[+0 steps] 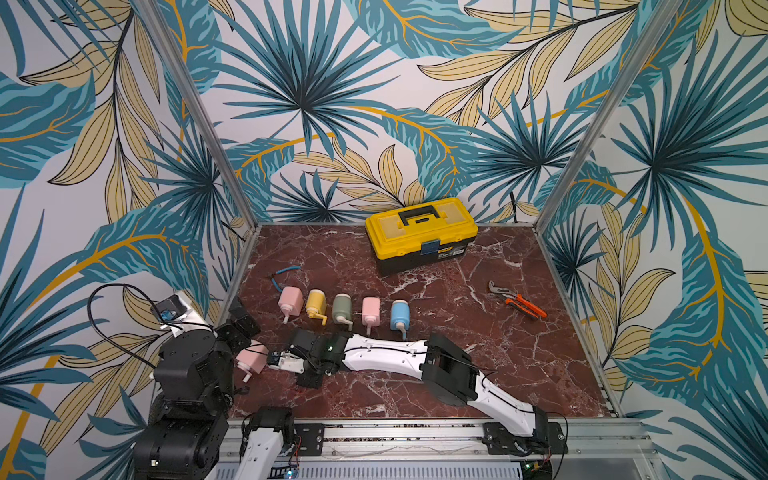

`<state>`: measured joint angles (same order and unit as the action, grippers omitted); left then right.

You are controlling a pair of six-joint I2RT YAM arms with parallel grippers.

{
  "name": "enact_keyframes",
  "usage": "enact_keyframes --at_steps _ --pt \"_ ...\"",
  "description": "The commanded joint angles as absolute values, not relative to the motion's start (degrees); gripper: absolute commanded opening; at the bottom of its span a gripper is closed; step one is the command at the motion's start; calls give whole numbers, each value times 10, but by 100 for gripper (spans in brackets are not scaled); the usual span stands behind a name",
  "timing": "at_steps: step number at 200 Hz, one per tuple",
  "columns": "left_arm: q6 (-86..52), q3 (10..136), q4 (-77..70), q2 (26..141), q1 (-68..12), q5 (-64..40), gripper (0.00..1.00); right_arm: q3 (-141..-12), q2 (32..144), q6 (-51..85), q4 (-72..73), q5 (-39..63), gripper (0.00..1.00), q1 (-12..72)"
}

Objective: Put the tray back into the pencil sharpener
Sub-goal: Pick up the container from the center of the board.

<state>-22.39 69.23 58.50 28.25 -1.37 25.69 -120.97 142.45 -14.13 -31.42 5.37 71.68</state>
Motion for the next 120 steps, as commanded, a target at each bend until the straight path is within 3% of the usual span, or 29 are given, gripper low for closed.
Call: enact_keyframes --at_steps 1,61,120 --pt "-223 691 578 282 -9 251 100 -1188 1384 -148 -347 41 3 715" --pt "-211 690 578 302 -9 249 100 -1007 1226 -139 -357 17 0 698" --pt "-159 686 576 353 -9 165 99 -738 1005 -215 -423 -33 0 646"
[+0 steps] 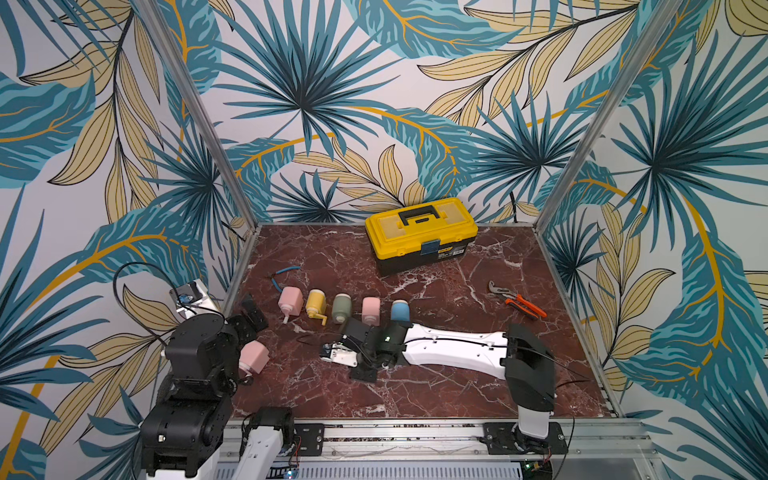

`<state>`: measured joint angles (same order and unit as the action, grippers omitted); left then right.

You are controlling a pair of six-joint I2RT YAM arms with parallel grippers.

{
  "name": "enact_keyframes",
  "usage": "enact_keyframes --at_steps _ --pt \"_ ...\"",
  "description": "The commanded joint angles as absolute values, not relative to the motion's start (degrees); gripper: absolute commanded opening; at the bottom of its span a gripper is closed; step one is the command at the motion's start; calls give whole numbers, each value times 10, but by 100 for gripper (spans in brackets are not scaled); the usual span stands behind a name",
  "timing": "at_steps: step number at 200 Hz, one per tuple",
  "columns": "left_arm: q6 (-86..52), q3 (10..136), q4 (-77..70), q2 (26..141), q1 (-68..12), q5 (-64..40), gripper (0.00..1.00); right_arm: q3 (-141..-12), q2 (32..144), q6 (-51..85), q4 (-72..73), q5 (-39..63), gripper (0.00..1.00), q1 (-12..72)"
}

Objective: Put the tray back into the pencil sharpener
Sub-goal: Pick up the container from the center of the board, then place the container at the center of the board.

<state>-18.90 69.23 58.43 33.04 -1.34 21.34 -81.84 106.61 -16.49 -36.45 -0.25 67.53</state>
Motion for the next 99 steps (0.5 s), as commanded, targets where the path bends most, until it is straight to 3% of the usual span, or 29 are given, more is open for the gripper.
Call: enact_keyframes --at_steps 1,40,99 --pt "-159 686 575 354 -9 163 100 -734 1002 -217 -425 -34 0 644" --pt "-88 672 556 379 -9 50 100 -637 917 -331 -461 -44 0 596" --pt "28 663 553 391 -9 -59 100 -616 949 -364 -467 -80 0 575"
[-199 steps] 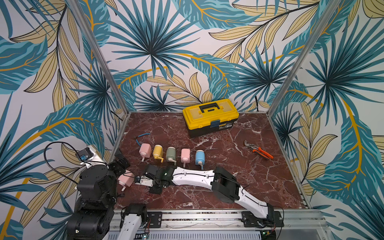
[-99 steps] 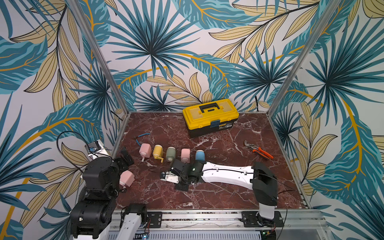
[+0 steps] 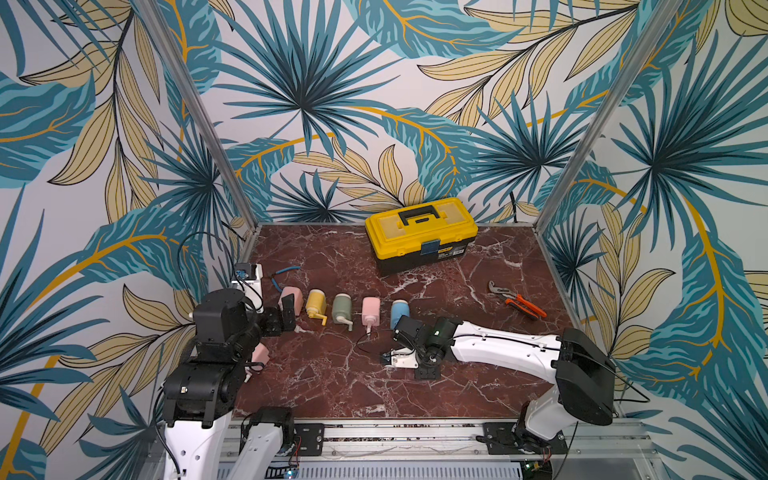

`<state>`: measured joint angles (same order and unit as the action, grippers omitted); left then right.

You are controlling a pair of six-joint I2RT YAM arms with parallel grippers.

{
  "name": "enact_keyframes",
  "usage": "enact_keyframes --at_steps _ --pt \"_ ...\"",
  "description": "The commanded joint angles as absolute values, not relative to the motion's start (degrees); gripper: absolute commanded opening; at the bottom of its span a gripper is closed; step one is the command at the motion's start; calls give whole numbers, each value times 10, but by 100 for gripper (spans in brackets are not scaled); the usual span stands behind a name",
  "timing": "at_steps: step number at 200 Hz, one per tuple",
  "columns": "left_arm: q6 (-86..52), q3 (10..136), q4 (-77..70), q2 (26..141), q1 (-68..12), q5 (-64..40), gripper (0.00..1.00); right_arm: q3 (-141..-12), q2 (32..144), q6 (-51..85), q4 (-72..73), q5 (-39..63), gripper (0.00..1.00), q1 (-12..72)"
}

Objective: Put the tray back into the pencil sharpener
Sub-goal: Place the container at the center of the board.

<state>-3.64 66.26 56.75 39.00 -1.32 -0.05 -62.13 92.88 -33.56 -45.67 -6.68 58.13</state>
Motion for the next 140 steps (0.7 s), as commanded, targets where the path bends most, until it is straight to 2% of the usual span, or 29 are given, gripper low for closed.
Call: enact_keyframes --at_steps 1,67,110,140 --pt "29 663 553 392 -9 -61 100 -616 950 -364 -467 -80 0 574" --pt "135 656 553 402 -9 -127 99 -623 991 -360 -465 -108 0 562" --pt "206 649 556 419 -9 -130 100 -619 989 -335 -446 -110 21 562" --pt "247 656 564 436 -9 -108 99 -599 934 -292 -426 -112 37 561"
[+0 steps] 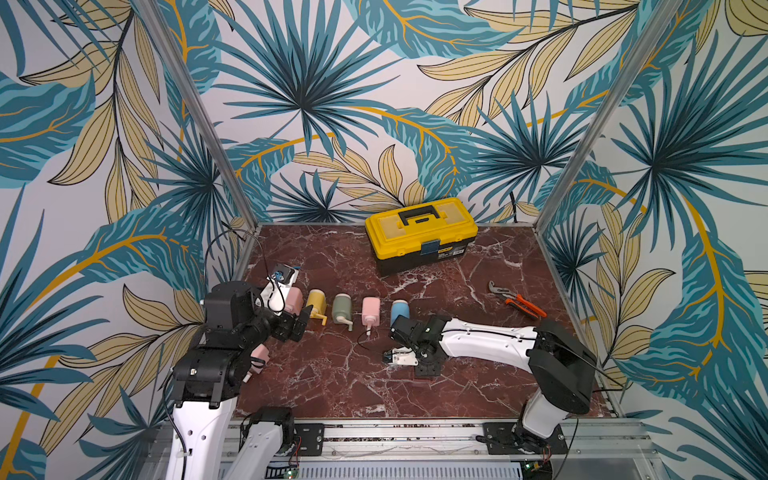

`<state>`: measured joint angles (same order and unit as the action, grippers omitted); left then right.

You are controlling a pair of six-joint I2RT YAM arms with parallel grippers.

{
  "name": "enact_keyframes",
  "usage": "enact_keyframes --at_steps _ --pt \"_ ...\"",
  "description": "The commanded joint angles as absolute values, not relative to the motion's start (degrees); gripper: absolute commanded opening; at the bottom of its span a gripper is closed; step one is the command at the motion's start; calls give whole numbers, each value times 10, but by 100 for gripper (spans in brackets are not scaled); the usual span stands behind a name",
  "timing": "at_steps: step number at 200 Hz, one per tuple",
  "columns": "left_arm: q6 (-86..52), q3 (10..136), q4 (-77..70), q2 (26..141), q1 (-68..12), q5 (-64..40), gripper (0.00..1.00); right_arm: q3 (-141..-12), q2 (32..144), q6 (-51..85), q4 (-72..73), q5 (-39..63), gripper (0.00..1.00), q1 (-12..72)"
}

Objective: Put the tray back into the pencil sharpener
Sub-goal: Place the container at the center of the board.

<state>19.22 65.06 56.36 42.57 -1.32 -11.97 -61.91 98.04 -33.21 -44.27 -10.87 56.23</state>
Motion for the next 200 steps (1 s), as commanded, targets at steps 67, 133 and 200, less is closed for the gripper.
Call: enact_keyframes --at_steps 67,133,200 --pt "401 638 642 500 -9 107 100 -562 814 -167 -325 -161 46 561" --pt "314 564 766 478 28 171 100 -566 814 -89 -295 -232 46 561" --pt "318 475 772 468 116 116 100 -552 723 -35 -276 -204 44 562"
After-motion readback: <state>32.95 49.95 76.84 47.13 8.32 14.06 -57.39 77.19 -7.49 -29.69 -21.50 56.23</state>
